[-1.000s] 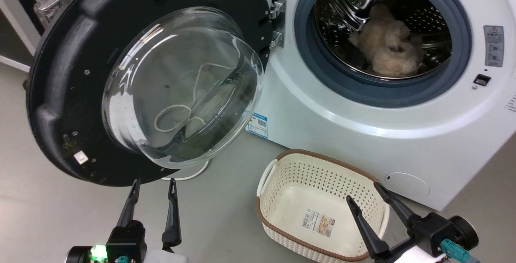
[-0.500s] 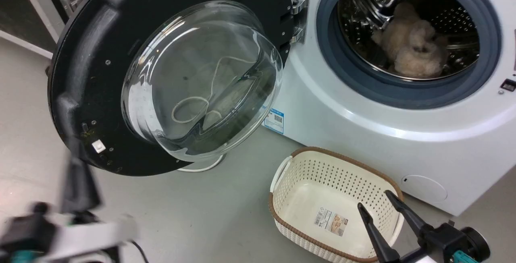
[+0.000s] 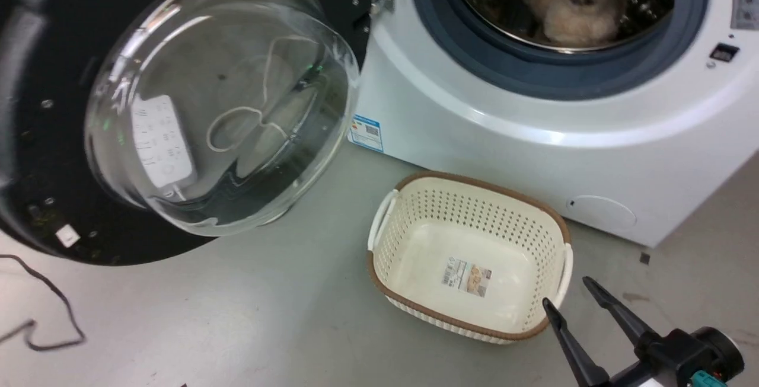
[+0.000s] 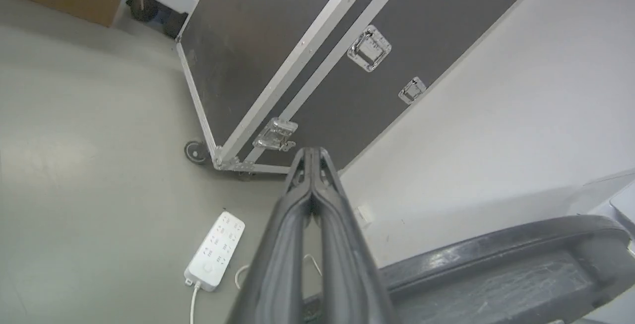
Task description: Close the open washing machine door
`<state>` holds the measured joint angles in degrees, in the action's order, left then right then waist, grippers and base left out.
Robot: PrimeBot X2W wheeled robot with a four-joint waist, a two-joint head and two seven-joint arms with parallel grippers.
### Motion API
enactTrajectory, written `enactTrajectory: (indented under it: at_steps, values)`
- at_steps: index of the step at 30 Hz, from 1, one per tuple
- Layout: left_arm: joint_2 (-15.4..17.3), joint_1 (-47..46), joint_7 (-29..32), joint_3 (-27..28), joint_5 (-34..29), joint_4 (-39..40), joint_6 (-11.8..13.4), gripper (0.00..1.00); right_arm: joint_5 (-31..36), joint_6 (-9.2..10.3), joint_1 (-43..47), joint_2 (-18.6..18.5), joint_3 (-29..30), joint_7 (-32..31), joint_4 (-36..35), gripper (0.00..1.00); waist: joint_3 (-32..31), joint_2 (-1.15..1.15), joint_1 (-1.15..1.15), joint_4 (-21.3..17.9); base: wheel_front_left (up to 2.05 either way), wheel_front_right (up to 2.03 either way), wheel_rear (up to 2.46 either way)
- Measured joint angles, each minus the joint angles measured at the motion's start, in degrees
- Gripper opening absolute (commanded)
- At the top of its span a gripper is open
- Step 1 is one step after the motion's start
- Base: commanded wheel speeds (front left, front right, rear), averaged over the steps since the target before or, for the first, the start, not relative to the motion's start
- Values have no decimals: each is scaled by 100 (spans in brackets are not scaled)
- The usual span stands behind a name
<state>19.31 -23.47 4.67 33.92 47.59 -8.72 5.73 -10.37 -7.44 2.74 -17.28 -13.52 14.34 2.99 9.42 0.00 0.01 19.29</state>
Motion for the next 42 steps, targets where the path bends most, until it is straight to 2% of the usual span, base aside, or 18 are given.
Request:
enactTrajectory:
  at_steps: [4,7,9,17,23,28,29,33,37,42]
  values:
    - [214,-448,853,325,872,-797,126,0,-54,0,-75,-87,-14,40,1,100,101,0,0,-115,0,0,0]
    - [207,-635,1814,386,1583,-1188,191,0,-80,0,-94,-122,-41,40,2,100,153,0,0,-180,0,0,0]
    - [211,-637,2226,348,1771,-1261,183,0,-81,0,-94,-149,-66,40,2,100,185,0,0,-207,0,0,0]
    - [296,-192,3296,346,2313,-859,-133,0,-133,0,-106,-158,-108,41,52,100,109,0,-1,-269,0,0,0]
    - [-1,635,3974,185,2532,-114,-357,0,-131,0,-104,22,-5,41,163,100,-159,0,-1,-302,0,0,0]
    - [-555,1329,4210,-56,2615,594,-521,0,-101,0,-103,188,138,41,233,100,-416,0,-2,-366,0,0,0]
    - [-983,1746,4269,-313,2614,936,-642,0,-53,0,-99,267,286,41,249,100,-540,0,-2,-451,0,0,0]
    - [-1482,2187,4262,-790,2628,1196,-799,0,10,0,-92,312,444,40,270,100,-641,0,-2,-628,0,0,0]
    - [-1617,2569,3931,-1455,2746,1376,-842,0,45,0,-92,322,532,41,271,100,-678,0,-2,-875,0,0,0]
    - [-1611,2830,3019,-2697,3215,1336,-882,0,84,0,-98,314,556,41,252,100,-645,0,-2,-1272,0,0,0]
